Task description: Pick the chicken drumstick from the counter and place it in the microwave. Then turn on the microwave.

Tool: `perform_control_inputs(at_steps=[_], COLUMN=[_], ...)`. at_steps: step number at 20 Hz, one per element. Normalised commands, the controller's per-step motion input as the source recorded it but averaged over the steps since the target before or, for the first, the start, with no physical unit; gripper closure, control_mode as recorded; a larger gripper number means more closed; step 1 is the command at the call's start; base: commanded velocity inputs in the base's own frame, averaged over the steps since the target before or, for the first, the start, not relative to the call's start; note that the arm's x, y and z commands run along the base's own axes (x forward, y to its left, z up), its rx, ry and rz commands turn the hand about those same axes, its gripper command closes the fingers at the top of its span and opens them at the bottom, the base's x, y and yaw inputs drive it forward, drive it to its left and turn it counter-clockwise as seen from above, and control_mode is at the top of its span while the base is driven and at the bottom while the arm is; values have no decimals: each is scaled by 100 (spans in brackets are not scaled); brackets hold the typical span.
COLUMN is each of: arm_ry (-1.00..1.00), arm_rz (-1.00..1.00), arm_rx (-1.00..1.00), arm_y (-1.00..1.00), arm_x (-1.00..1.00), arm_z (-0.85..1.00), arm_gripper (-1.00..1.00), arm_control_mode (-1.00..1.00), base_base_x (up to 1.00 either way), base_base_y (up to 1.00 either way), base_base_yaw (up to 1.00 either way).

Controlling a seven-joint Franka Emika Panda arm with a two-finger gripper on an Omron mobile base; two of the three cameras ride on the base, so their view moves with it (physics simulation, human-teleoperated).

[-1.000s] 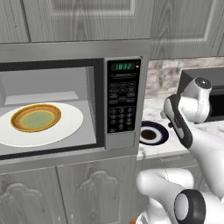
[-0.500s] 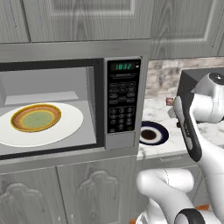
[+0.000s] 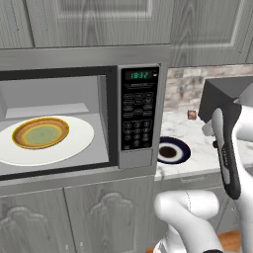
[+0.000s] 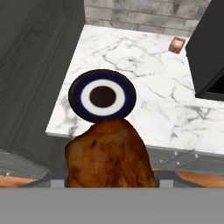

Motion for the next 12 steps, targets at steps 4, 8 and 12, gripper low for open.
perform_control_inputs(at_steps=[4,8,12], arm_ry=[0,0,0], arm_rz=[0,0,0], arm_rx=[0,0,0], arm_y=[0,0,0], arm_x=[-67,-59,-46], arm_z=[17,18,22], arm_gripper=[100,100,100], arm_control_mode=[-100,-100,-100], base_base_x=[0,0,0], base_base_y=[0,0,0], base_base_yaw=[0,0,0])
